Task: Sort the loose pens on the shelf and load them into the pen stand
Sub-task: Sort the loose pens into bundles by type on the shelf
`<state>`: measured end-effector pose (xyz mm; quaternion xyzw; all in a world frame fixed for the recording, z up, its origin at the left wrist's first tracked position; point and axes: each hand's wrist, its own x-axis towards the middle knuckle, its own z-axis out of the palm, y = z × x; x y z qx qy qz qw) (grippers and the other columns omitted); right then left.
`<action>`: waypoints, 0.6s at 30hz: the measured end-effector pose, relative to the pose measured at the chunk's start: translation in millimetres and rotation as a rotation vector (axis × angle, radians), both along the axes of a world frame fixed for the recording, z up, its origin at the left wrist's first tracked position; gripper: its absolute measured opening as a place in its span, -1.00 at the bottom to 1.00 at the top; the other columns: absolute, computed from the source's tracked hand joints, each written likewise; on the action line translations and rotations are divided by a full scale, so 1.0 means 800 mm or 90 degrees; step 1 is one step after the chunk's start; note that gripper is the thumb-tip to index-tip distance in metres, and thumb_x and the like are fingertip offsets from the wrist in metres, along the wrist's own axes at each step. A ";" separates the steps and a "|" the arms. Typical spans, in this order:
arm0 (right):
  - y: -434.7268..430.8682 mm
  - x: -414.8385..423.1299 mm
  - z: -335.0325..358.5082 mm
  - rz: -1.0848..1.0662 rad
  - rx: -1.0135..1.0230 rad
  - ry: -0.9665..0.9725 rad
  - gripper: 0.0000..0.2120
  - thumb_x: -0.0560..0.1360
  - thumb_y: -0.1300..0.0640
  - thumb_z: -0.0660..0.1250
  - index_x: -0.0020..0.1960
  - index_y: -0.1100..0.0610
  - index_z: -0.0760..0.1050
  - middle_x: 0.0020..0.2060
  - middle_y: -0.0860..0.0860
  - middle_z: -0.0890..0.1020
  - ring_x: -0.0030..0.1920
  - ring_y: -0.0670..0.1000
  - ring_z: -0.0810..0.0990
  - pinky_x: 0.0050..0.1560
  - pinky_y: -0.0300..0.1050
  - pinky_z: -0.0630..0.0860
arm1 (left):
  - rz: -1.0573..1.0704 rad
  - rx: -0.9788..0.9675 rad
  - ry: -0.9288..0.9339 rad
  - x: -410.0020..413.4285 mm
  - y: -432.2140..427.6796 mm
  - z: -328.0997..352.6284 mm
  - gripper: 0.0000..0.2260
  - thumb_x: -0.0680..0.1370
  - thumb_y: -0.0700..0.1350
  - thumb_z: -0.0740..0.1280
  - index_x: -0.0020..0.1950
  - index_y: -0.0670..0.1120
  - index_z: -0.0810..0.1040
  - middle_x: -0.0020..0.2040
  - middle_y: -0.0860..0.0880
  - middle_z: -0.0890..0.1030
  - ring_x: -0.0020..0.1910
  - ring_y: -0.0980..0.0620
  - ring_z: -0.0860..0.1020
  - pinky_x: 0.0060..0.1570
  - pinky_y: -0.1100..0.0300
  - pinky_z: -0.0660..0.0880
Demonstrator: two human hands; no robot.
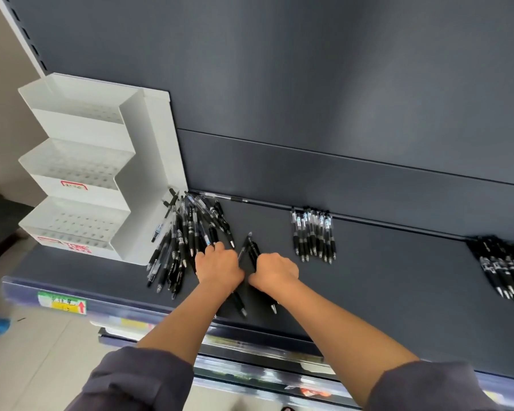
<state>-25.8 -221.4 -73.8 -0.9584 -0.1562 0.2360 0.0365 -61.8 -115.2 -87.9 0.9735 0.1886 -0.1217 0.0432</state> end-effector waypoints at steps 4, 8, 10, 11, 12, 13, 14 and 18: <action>-0.008 0.006 0.001 -0.021 0.014 0.020 -0.84 0.47 0.05 0.28 -0.20 0.10 0.37 -0.21 0.02 0.49 -0.07 0.13 0.57 -0.22 -0.12 0.40 | 0.027 -0.031 -0.038 -0.002 0.002 0.000 -0.70 0.53 0.02 0.20 0.18 -0.07 0.52 0.20 -0.10 0.46 0.23 -0.13 0.40 0.16 0.02 0.32; -0.014 0.013 0.003 -0.055 0.054 0.039 -0.87 0.49 0.07 0.23 -0.18 0.12 0.37 -0.14 0.05 0.52 -0.12 0.13 0.53 -0.25 -0.14 0.36 | 0.054 -0.082 -0.141 0.001 0.011 0.011 -0.76 0.60 0.02 0.14 0.15 -0.09 0.42 0.08 -0.09 0.58 0.14 -0.15 0.50 0.04 0.02 0.32; -0.018 0.019 0.009 -0.088 0.100 0.015 -0.83 0.52 0.06 0.19 0.00 0.16 0.41 -0.02 0.11 0.57 0.00 0.17 0.57 -0.20 -0.11 0.38 | 0.070 -0.179 -0.184 0.009 0.014 0.020 -0.83 0.61 -0.01 0.14 0.08 -0.09 0.38 -0.04 -0.10 0.62 0.02 -0.16 0.55 -0.06 0.05 0.32; -0.020 0.023 0.011 -0.109 0.131 -0.007 -0.77 0.53 0.06 0.18 0.09 0.19 0.40 0.03 0.14 0.58 0.04 0.19 0.57 -0.17 -0.09 0.38 | 0.086 -0.239 -0.206 0.013 0.015 0.023 -0.84 0.60 -0.02 0.16 0.06 -0.09 0.40 -0.08 -0.10 0.61 -0.02 -0.16 0.56 -0.08 0.06 0.35; -0.024 0.027 0.014 -0.129 0.166 -0.031 -0.75 0.54 0.07 0.16 0.13 0.21 0.38 0.05 0.16 0.58 0.04 0.20 0.57 -0.17 -0.08 0.38 | 0.106 -0.308 -0.239 0.018 0.016 0.027 -0.86 0.59 -0.04 0.20 0.04 -0.09 0.44 -0.10 -0.10 0.61 -0.05 -0.15 0.56 -0.09 0.07 0.40; -0.028 0.031 0.017 -0.143 0.201 -0.055 -0.76 0.56 0.08 0.15 0.13 0.22 0.36 0.03 0.17 0.59 0.01 0.21 0.58 -0.19 -0.08 0.38 | 0.124 -0.378 -0.281 0.024 0.017 0.030 -0.88 0.57 -0.07 0.25 0.01 -0.10 0.49 -0.11 -0.09 0.61 -0.07 -0.11 0.56 -0.08 0.10 0.42; -0.033 0.034 0.020 -0.157 0.230 -0.077 -0.78 0.56 0.09 0.14 0.11 0.22 0.35 -0.01 0.18 0.60 -0.03 0.21 0.58 -0.21 -0.07 0.38 | 0.134 -0.442 -0.325 0.029 0.016 0.032 -0.91 0.55 -0.10 0.29 -0.03 -0.10 0.53 -0.11 -0.08 0.61 -0.08 -0.06 0.55 -0.08 0.14 0.42; -0.057 0.048 0.031 -0.209 0.298 -0.121 -0.82 0.57 0.08 0.14 0.04 0.21 0.31 -0.11 0.19 0.59 -0.09 0.24 0.57 -0.19 -0.01 0.45 | 0.160 -0.656 -0.419 0.047 0.001 0.041 -0.95 0.48 -0.18 0.40 -0.16 -0.07 0.55 -0.22 0.04 0.57 -0.25 0.07 0.49 -0.16 0.19 0.41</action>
